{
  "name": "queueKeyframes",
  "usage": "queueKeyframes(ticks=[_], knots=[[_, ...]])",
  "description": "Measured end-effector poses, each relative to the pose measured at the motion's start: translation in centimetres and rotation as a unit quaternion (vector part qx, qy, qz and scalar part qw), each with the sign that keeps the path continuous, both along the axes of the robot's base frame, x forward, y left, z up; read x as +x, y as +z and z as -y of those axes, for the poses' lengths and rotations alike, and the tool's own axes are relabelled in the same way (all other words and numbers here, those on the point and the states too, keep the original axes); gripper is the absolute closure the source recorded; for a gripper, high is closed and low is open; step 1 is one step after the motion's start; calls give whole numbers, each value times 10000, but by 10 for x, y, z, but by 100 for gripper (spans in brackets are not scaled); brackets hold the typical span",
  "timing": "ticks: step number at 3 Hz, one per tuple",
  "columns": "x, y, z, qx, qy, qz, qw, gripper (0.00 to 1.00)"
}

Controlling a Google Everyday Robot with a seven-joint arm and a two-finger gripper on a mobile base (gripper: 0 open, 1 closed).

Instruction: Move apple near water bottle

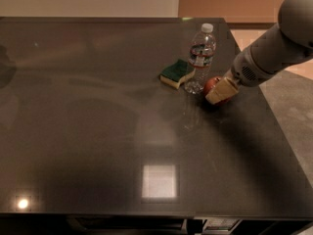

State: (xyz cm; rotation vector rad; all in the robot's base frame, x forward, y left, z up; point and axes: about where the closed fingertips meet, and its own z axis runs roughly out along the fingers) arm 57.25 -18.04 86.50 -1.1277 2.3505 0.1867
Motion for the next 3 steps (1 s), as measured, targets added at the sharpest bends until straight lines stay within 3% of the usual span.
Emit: queueKeyframes(ticks=[1, 3], knots=[[7, -4, 1, 44, -30, 7, 10000, 83], [10, -7, 1, 53, -35, 8, 10000, 36]])
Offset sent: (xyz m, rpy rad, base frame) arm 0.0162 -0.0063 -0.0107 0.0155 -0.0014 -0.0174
